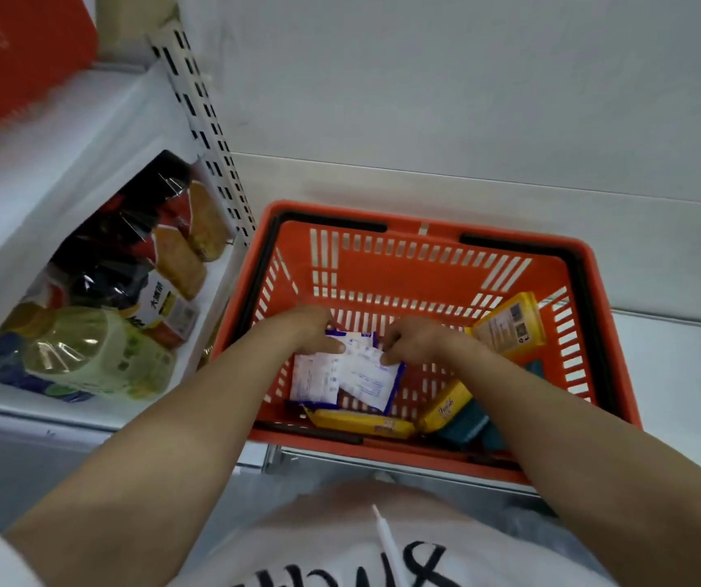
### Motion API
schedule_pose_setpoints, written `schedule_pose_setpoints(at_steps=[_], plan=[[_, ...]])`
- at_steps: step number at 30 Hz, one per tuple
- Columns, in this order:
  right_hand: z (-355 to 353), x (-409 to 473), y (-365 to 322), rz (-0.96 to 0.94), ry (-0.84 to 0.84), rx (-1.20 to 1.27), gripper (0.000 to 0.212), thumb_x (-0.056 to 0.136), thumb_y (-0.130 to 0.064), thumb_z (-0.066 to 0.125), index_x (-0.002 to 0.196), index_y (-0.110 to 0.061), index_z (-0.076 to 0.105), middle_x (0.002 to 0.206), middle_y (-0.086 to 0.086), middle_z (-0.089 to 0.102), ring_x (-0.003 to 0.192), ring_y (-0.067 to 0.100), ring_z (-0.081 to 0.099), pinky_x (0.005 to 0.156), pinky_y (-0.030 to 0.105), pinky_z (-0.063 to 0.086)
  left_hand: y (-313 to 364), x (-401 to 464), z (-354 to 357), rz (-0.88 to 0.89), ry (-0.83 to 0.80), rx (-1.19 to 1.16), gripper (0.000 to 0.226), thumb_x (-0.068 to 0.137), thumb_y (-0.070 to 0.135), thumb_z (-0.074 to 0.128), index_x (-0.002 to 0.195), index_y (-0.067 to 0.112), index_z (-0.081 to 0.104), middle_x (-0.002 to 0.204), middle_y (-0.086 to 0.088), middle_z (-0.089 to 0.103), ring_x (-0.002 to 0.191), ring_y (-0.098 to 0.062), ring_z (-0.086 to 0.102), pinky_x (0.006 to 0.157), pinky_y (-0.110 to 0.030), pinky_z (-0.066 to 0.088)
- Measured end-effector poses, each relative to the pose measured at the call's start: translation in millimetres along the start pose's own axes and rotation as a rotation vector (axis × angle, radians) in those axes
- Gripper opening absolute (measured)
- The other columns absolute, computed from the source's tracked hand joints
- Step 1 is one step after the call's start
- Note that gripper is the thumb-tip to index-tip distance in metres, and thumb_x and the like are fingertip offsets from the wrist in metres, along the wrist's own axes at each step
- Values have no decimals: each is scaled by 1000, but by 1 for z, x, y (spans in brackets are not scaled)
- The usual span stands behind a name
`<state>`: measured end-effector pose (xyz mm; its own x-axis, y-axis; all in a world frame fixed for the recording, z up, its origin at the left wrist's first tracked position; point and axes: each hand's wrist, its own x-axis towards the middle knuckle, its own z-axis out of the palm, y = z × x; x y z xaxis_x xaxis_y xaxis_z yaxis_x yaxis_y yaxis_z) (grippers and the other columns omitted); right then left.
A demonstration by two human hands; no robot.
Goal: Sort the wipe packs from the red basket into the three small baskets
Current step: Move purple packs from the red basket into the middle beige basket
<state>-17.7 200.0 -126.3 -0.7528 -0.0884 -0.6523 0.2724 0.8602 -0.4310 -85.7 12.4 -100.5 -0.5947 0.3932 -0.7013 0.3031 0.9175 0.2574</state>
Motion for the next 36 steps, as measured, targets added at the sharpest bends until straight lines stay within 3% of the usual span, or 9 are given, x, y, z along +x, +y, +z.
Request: schedule_pose_setpoints(at_steps=[3, 7, 10, 13, 15, 19, 25, 30, 36], plan=[[-17, -24, 19, 11, 53, 155, 8, 89, -25, 70, 91, -18, 66, 102, 0, 65, 94, 21, 62, 79, 37, 52, 1, 3, 7, -49, -118, -24, 72, 91, 40, 67, 149, 12, 34, 137, -14, 54, 99, -26, 69, 89, -41, 57], [-29, -60, 40, 35, 236, 250, 10, 91, -22, 68, 84, -21, 62, 93, 0, 65, 85, 20, 63, 69, 36, 53, 2, 2, 6, -62, -72, -26, 50, 87, 18, 74, 132, 7, 56, 114, -12, 67, 96, -27, 69, 86, -39, 58], [-33, -80, 47, 20, 389, 369, 11, 93, -22, 66, 83, -21, 60, 92, 2, 63, 86, 21, 62, 69, 37, 52, 2, -6, -5, 9, 70, -182, 27, 85, 15, 75, 111, 9, 69, 101, -9, 72, 86, -21, 71, 77, -37, 60], [-34, -97, 45, -5, 552, 610, 14, 96, -27, 62, 82, -26, 60, 89, -2, 66, 81, 18, 66, 58, 29, 50, 4, -24, -12, 171, 253, -578, 15, 85, 21, 75, 96, 21, 65, 95, -3, 73, 82, -17, 73, 74, -39, 61], [-33, -106, 37, -58, 534, 847, 16, 97, -30, 60, 82, -27, 61, 87, -4, 69, 78, 18, 70, 58, 26, 53, 13, -39, -12, 261, 330, -794, 17, 85, 31, 75, 96, 24, 64, 94, 1, 74, 85, -17, 73, 76, -42, 61], [-24, -109, 11, -199, 409, 1147, 11, 99, -25, 58, 89, -21, 61, 90, 4, 68, 79, 16, 69, 65, 32, 56, 45, -63, -8, 336, 453, -1060, 46, 77, 68, 61, 95, 27, 69, 99, 5, 74, 90, -9, 73, 73, -21, 57], [-18, -106, -16, -318, 290, 1662, 34, 99, -45, 50, 92, -14, 62, 114, 8, 72, 107, 29, 69, 80, 41, 58, 60, -75, -5, 328, 580, -1118, 50, 90, 62, 47, 89, 21, 76, 94, 3, 76, 89, -9, 71, 75, -25, 57], [-8, -104, -36, -232, 469, 1744, 27, 89, -25, 69, 104, -10, 54, 111, 13, 73, 103, 32, 70, 81, 38, 60, 56, -72, 3, 390, 684, -953, 15, 91, 24, 69, 104, 16, 71, 115, 5, 67, 106, -6, 64, 81, -37, 60], [0, -101, -54, -65, 616, 1683, 37, 85, 1, 70, 111, -13, 47, 83, 3, 77, 76, 19, 75, 59, 30, 59, 41, -69, 0, 226, 661, -1107, 72, 80, 17, 81, 142, 21, 44, 131, 7, 54, 106, -12, 65, 77, -35, 59]])
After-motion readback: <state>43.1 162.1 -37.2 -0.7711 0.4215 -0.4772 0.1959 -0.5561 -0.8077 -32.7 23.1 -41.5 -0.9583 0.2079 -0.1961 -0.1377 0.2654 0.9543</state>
